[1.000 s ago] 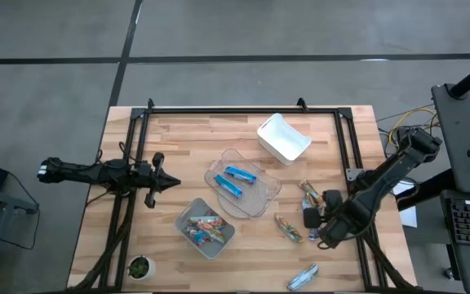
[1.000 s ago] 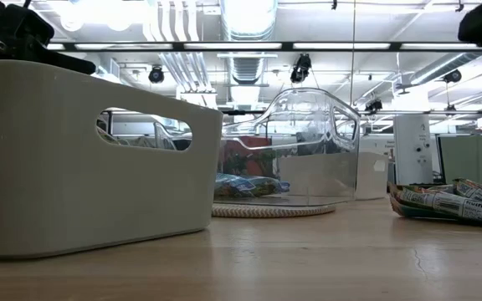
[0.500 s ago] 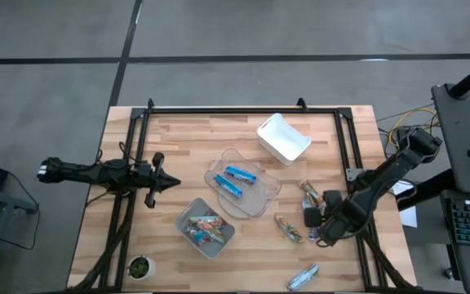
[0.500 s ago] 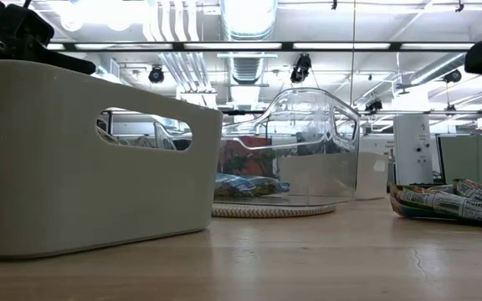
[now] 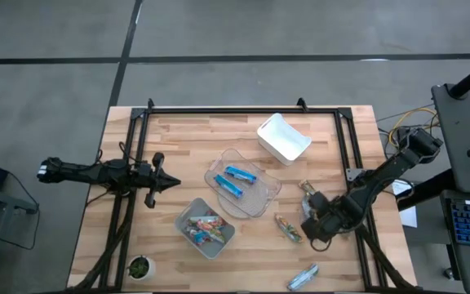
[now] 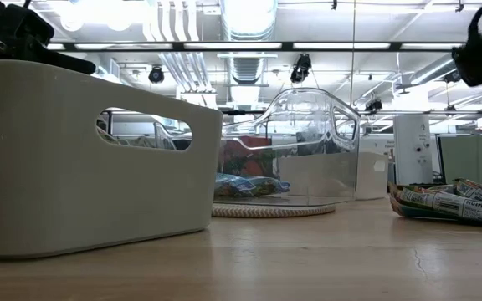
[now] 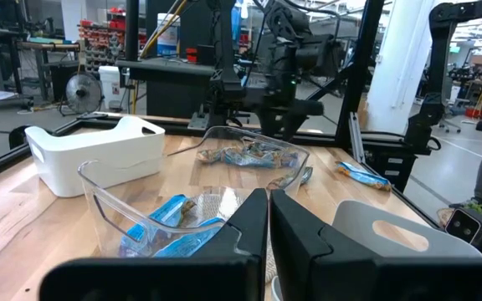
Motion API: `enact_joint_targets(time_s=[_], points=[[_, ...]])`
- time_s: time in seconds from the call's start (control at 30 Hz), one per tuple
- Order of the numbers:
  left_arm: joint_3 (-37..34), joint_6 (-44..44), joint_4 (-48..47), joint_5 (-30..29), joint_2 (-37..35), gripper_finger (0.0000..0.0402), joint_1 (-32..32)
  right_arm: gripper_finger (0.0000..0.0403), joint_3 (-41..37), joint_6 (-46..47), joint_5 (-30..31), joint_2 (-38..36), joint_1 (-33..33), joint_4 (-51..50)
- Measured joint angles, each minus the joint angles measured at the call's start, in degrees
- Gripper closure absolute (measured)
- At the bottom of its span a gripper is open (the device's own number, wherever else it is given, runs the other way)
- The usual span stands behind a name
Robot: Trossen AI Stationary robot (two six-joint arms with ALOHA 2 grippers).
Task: Pick and place Granola Bars by type
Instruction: Put the blue granola bar into the transparent bin
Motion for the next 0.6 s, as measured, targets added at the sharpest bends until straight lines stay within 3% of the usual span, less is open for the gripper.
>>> enact_joint_targets(time_s=[0.33, 0.5, 0.6], points=[[0.0, 0.0, 0.0, 0.0, 0.0, 0.0401, -0.02, 0.0156, 0.76, -57.09, -4.81, -0.24, -0.75, 2.71], [0.01, 0.0, 0.0, 0.0, 0.02, 0.0401, -0.02, 0.0159, 1.78, -80.5, -4.79, -0.21, -0.75, 3.01], [0.02, 0.0, 0.0, 0.0, 0.0, 0.0401, -0.02, 0.0159, 2.14, -89.47, -4.79, -0.21, -0.72, 4.96]])
